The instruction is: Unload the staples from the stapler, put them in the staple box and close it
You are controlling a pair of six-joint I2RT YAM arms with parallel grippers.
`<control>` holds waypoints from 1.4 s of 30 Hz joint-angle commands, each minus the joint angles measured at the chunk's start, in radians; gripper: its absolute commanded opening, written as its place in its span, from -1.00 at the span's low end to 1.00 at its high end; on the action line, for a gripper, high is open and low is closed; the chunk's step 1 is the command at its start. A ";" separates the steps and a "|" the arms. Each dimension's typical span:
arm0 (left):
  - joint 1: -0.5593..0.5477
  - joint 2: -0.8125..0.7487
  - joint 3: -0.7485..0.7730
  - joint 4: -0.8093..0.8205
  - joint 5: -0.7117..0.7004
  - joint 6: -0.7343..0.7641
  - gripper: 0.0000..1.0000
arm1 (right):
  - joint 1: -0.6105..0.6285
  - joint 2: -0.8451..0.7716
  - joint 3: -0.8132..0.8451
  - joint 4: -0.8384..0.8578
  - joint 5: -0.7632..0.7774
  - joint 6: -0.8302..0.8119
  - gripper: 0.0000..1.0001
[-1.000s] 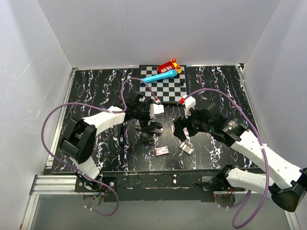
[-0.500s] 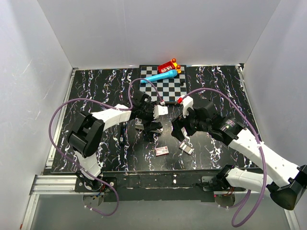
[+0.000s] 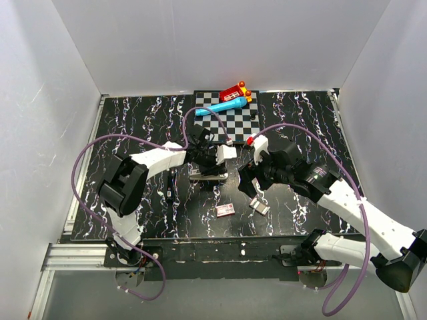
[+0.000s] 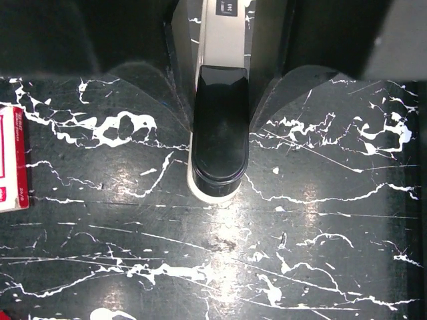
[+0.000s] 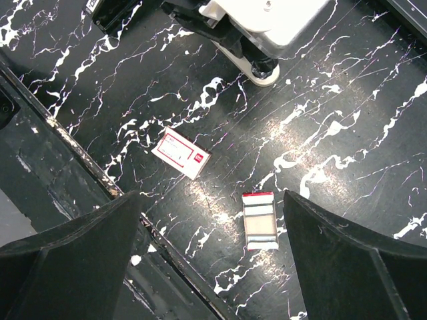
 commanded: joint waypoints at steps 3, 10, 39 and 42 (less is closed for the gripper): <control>-0.008 0.018 0.066 -0.043 -0.024 -0.012 -0.69 | 0.005 -0.020 -0.001 0.027 -0.009 0.008 0.91; -0.008 0.079 0.179 -0.114 -0.084 -0.162 -0.92 | 0.005 -0.035 0.015 0.020 0.011 0.006 0.92; -0.021 -0.041 0.063 -0.007 -0.285 -0.698 0.12 | 0.006 -0.040 0.045 -0.048 0.034 0.055 0.95; -0.027 -0.068 0.045 0.032 -0.308 -0.686 0.13 | 0.006 -0.046 0.043 -0.050 0.034 0.057 0.96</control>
